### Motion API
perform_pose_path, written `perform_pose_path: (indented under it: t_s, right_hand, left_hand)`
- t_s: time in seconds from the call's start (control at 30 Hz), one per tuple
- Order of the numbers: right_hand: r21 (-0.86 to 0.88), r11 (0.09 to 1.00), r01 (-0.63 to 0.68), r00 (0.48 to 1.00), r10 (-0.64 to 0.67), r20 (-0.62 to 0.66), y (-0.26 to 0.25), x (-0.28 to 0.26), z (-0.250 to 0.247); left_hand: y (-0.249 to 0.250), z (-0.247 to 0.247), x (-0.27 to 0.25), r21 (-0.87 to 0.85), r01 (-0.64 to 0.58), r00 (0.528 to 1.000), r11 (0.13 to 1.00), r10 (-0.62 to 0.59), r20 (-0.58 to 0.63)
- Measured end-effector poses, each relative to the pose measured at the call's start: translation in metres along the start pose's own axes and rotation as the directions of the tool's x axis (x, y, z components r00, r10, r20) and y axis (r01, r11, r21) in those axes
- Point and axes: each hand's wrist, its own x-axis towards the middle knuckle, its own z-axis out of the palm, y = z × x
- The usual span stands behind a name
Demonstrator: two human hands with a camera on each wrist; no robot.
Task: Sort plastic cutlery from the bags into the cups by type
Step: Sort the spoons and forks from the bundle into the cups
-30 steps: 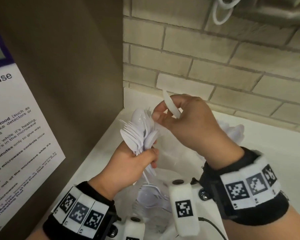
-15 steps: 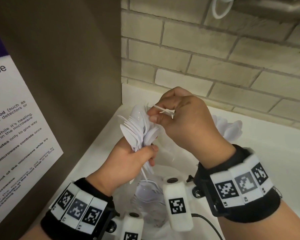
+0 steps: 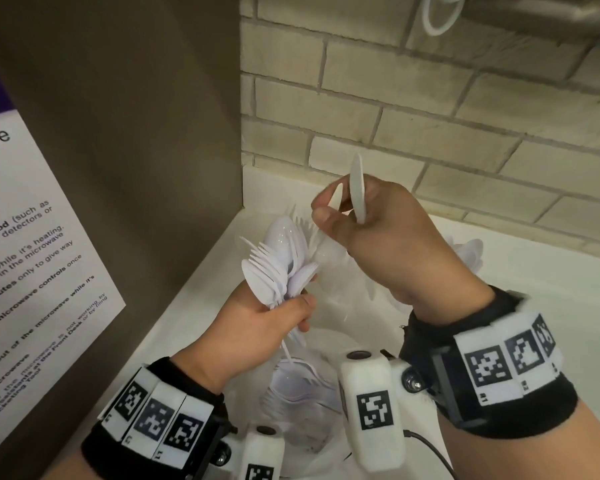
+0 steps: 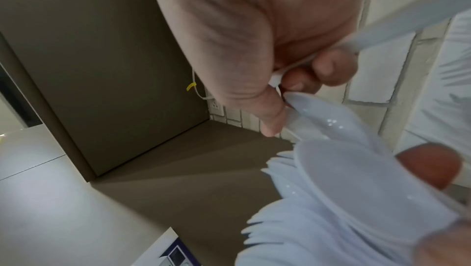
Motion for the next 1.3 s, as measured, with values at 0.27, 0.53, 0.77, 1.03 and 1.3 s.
perform_pose_path:
  t_s: [0.27,0.53,0.77,1.03,1.3]
  right_hand:
    - [0.343,0.886,0.312,0.881,-0.135,-0.453,-0.008,0.008,-0.013]
    - [0.551,0.752,0.363,0.891,-0.107,-0.442,-0.007,0.057,-0.011]
    - [0.571,0.805,0.162,0.971,-0.027,-0.236,0.023,0.084,0.058]
    - [0.498,0.858,-0.125,0.979,0.189,-0.080,0.056,0.085,0.073]
    - [0.301,0.944,0.135,0.976,-0.075,-0.203,0.020,0.055,0.046]
  left_hand:
    - [-0.004,0.005,-0.001,0.133,-0.042,0.988,0.990,0.061,-0.140]
    - [0.002,-0.017,-0.002,-0.319,-0.107,0.905,0.942,-0.041,-0.423]
    - [0.003,-0.033,0.001,-0.088,-0.080,0.820,0.993,0.015,-0.572]
    - [-0.002,-0.034,0.002,-0.069,0.036,0.830,0.997,-0.068,-0.553]
    - [-0.004,-0.025,0.012,0.115,0.042,0.891,0.992,0.015,-0.453]
